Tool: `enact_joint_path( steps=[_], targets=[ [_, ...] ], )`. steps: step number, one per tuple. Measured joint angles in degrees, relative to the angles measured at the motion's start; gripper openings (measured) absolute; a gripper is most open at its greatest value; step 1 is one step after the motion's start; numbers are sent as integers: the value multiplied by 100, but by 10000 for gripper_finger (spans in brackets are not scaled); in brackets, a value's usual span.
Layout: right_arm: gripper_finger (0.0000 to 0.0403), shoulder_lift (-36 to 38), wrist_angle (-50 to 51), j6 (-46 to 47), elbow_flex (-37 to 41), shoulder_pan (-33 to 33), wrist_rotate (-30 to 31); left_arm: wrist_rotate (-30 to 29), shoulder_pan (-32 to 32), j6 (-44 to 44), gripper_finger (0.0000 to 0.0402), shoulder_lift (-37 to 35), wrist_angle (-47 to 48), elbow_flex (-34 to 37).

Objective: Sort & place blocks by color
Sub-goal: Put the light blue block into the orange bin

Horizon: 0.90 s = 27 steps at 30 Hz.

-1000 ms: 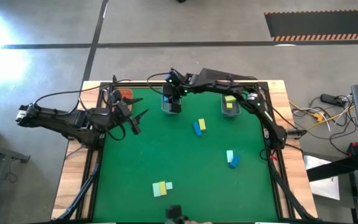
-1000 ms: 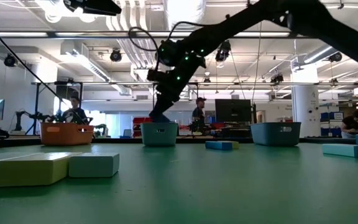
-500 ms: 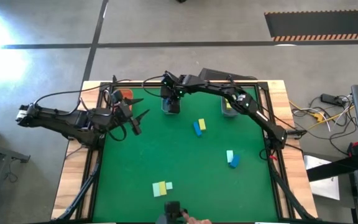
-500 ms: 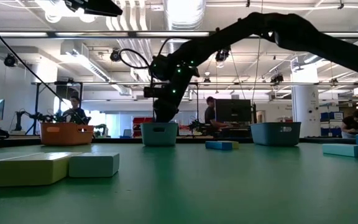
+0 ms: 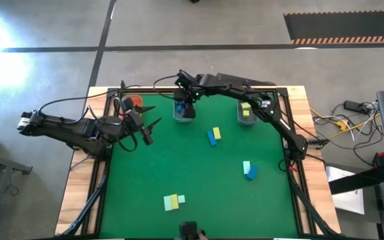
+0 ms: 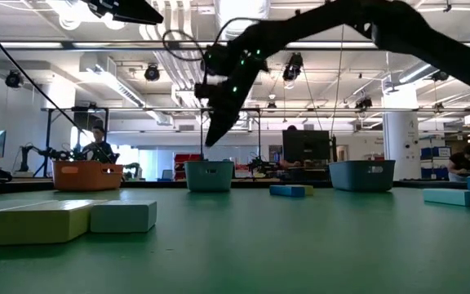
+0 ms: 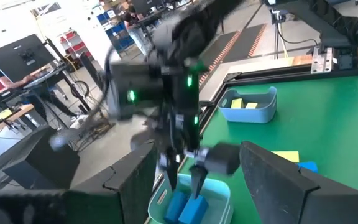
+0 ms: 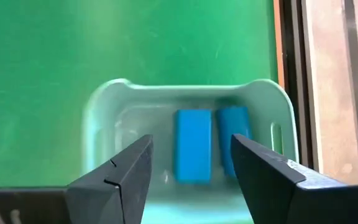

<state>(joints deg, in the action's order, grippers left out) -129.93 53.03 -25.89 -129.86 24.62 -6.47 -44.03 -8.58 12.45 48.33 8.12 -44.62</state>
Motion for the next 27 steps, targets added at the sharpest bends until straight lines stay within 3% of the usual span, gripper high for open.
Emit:
enact_joint_path(
  steps=[4, 10, 19, 23, 27],
  targets=[
    [204, 519, 672, 193, 12, -62, -75, 1, -1, -60, 215, 86, 2, 2],
    [205, 1420, 1282, 707, 415, -177, -940, 256, -4, -770, 215, 409, 429, -4],
    [205, 3198, 133, 1487, 2575, -1041, -1083, 3038, -242, -1862, 215, 1482, 1134, -48],
    [205, 3989, -730, 1787, 3712, -1581, -843, 3748, -832, -1946, 215, 2082, 1232, -80],
    [205, 4683, -1587, 2152, 4703, -2074, -599, 3946, -1453, -2265, 215, 2628, 1192, -389]
  ],
)
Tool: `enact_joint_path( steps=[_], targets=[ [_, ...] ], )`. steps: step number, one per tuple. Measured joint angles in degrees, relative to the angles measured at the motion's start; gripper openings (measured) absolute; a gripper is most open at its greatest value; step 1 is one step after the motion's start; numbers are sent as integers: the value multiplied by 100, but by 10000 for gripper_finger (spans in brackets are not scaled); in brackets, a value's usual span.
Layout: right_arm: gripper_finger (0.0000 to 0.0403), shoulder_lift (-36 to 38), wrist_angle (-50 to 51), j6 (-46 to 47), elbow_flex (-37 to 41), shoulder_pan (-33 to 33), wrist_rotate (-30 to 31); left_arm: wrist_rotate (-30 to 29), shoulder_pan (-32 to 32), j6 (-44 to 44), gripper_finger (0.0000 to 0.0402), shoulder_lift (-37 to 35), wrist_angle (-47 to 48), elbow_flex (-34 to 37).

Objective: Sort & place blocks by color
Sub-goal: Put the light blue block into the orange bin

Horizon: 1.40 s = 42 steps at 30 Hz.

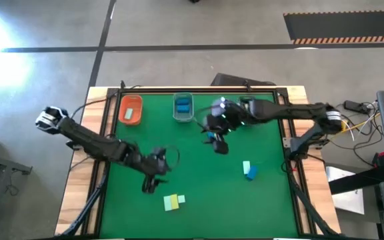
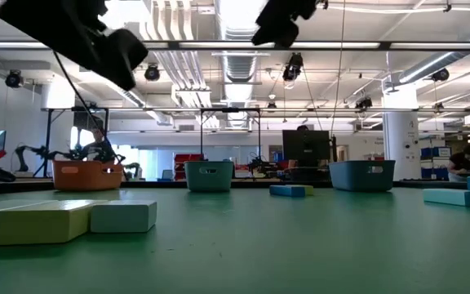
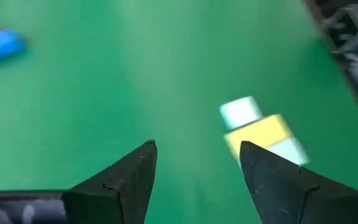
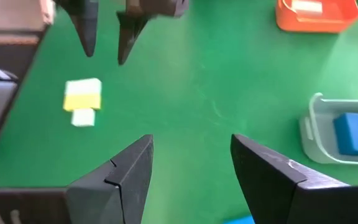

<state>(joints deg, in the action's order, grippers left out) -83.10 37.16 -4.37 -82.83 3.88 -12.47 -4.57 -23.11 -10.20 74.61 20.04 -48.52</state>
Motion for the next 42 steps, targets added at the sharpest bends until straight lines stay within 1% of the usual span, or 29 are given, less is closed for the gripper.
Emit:
enact_joint_path(
  steps=[4, 7, 10, 13, 15, 21, 23, 37, 38, 41, 42],
  targets=[
    [205, 548, -813, 346, 843, -438, 257, 8, -475, -327, 215, 514, 28, -427],
    [205, 878, -1315, 504, 1384, -760, 512, 6, -688, -807, 214, 891, 62, -768],
    [205, 1112, -1796, 541, 1858, -1052, 741, 4, -872, -1049, 199, 1270, 73, -1026],
    [205, 1280, -2247, 548, 2242, -1288, 815, 9, -1005, -1190, 166, 1596, 79, -1205],
    [205, 1365, -2483, 586, 2418, -1407, 814, 18, -1056, -1297, 136, 1760, 140, -1227],
    [205, 1512, -2591, 587, 2610, -1590, 818, 83, -1126, -1592, 31, 2044, 190, -1074],
    [205, 1514, -2612, 578, 2610, -1602, 819, 157, -1126, -1649, 9, 2142, 205, -997],
    [205, 1493, -2593, 375, 2545, -1600, 955, 245, -1111, -1645, 1, 2533, 232, -947],
    [205, 1492, -2591, 376, 2545, -1600, 957, 267, -1111, -1645, 0, 2483, 425, -962],
    [205, 1491, -2592, 381, 2545, -1600, 957, 275, -1111, -1650, 0, 2222, 1502, -968],
    [205, 1489, -2590, 381, 2547, -1600, 957, 269, -1111, -1650, 0, 2127, 1721, -958]
  ],
)
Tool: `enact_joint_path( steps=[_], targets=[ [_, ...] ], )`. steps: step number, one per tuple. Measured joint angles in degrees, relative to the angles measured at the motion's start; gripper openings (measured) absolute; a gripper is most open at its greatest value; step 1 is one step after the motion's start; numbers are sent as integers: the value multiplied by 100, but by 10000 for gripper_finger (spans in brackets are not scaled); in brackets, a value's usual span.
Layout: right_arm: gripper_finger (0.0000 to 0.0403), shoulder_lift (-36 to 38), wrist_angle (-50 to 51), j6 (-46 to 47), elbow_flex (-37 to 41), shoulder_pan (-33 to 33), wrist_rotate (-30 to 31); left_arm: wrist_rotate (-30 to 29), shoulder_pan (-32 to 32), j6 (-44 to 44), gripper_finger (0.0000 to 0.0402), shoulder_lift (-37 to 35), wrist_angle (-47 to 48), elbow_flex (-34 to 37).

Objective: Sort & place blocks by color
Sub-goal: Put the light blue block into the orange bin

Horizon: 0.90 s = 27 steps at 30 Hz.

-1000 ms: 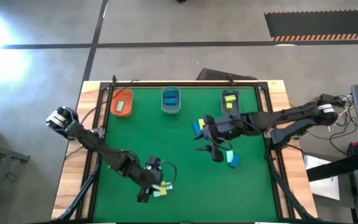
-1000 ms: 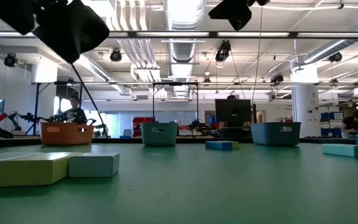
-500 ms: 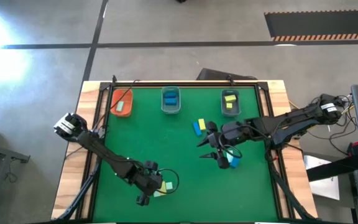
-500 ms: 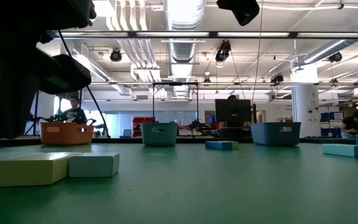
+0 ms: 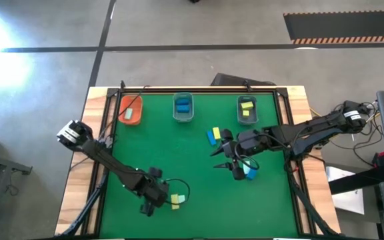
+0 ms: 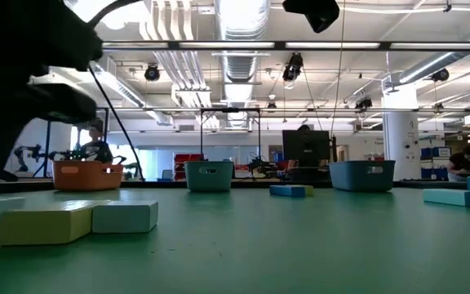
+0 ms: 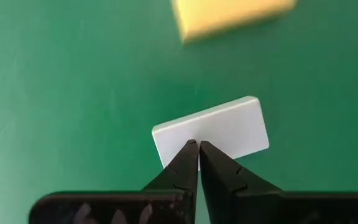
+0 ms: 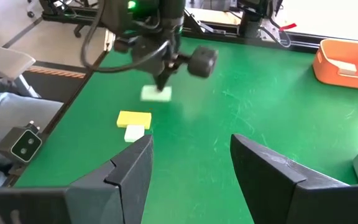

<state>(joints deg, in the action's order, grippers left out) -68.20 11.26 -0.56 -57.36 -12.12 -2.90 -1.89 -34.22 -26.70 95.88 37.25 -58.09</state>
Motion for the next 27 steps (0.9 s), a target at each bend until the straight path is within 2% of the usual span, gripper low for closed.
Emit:
enact_joint_path(
  steps=[5, 9, 12, 16, 24, 27],
  targets=[
    [205, 0, -4, -4, 0, 0, 3, -16, 13, -27, 0, -538, 318, 8],
    [205, 0, 3, -3, 0, 0, 7, -68, 34, -973, 0, -810, 322, -16],
    [205, 0, 13, -64, 0, 0, 7, 84, -11, -1069, 13, -919, 261, -67],
    [205, 0, -8, -151, 0, 0, 7, 162, -104, -250, 62, -940, 280, -56],
    [205, -2, 1, -87, 2, 0, 7, 3, -94, 1825, 200, -720, 272, 4],
    [205, -4, -2, -81, 4, 0, 7, -33, -87, 2621, 240, -524, 278, 25]
  ],
)
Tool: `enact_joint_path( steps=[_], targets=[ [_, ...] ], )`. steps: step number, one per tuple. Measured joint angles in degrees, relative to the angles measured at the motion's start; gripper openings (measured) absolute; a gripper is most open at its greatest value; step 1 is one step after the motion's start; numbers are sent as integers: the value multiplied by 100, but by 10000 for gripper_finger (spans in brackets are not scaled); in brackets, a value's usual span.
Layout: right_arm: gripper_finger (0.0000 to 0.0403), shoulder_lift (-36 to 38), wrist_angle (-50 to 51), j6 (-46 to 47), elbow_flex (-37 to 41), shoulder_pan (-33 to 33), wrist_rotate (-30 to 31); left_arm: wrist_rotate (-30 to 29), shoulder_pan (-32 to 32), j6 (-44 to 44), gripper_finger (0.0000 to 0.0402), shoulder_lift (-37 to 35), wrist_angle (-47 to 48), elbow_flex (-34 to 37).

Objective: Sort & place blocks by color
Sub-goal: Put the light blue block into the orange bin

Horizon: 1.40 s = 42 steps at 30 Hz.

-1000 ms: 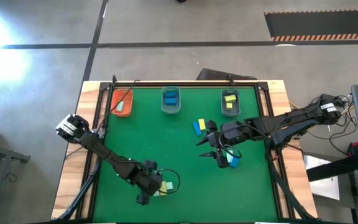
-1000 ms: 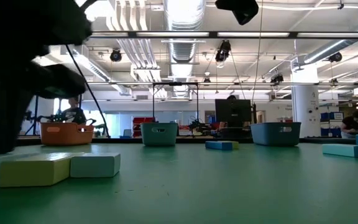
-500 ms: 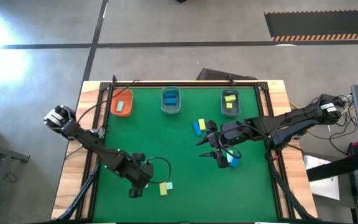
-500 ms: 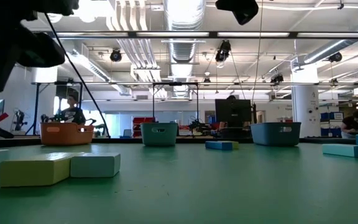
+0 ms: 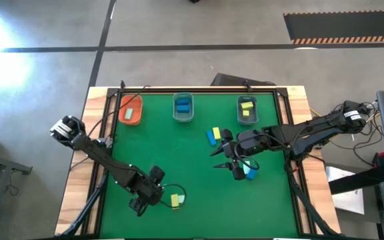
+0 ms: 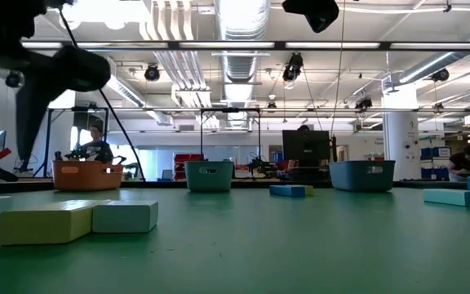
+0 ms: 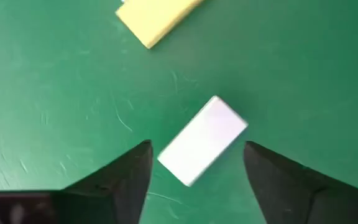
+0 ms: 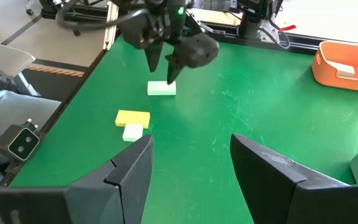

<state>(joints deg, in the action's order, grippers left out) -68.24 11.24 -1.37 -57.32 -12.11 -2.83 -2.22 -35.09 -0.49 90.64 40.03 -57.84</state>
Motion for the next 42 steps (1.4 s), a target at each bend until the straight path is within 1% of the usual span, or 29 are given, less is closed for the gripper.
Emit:
enact_joint_path(
  steps=[3, 6, 9, 17, 20, 23, 30, 34, 36, 39, 40, 42],
  targets=[
    [205, 0, 5, 42, 0, 2, 0, -49, -2, 695, 261, 168, -12, 4],
    [205, 0, 9, 82, 0, 2, 2, -225, 0, 1289, 265, 284, -61, 9],
    [205, 0, 7, 144, 0, 2, 4, -244, 11, 1734, 265, 402, -104, 9],
    [205, 0, 3, 147, 0, 2, 7, -241, 11, 2079, 261, 681, -136, 15],
    [205, 0, 5, 144, 0, 2, 9, -241, 11, 2098, 245, 735, -214, 15],
    [205, 0, 3, 140, 0, 2, 9, -220, 9, 2216, 215, 781, -212, 15],
    [205, 0, 31, 133, 0, 2, 9, -180, 2, 2343, 114, 792, -195, 14],
    [205, 0, 46, 118, 0, 2, 9, -247, 2, 2341, 109, 791, -150, 10],
    [205, 0, 50, 110, 0, 2, 8, -405, 4, 2291, 109, 783, 9, -24],
    [205, 0, 87, 55, 0, 0, 7, -1242, 40, 1742, 109, 666, 397, -121],
    [205, 0, 93, 55, 0, 1, 9, -1421, 94, 1593, 109, 576, 436, -159],
    [205, 0, 108, 27, 0, 0, 9, -1600, 244, 1243, 109, 319, 531, -181]
  ],
)
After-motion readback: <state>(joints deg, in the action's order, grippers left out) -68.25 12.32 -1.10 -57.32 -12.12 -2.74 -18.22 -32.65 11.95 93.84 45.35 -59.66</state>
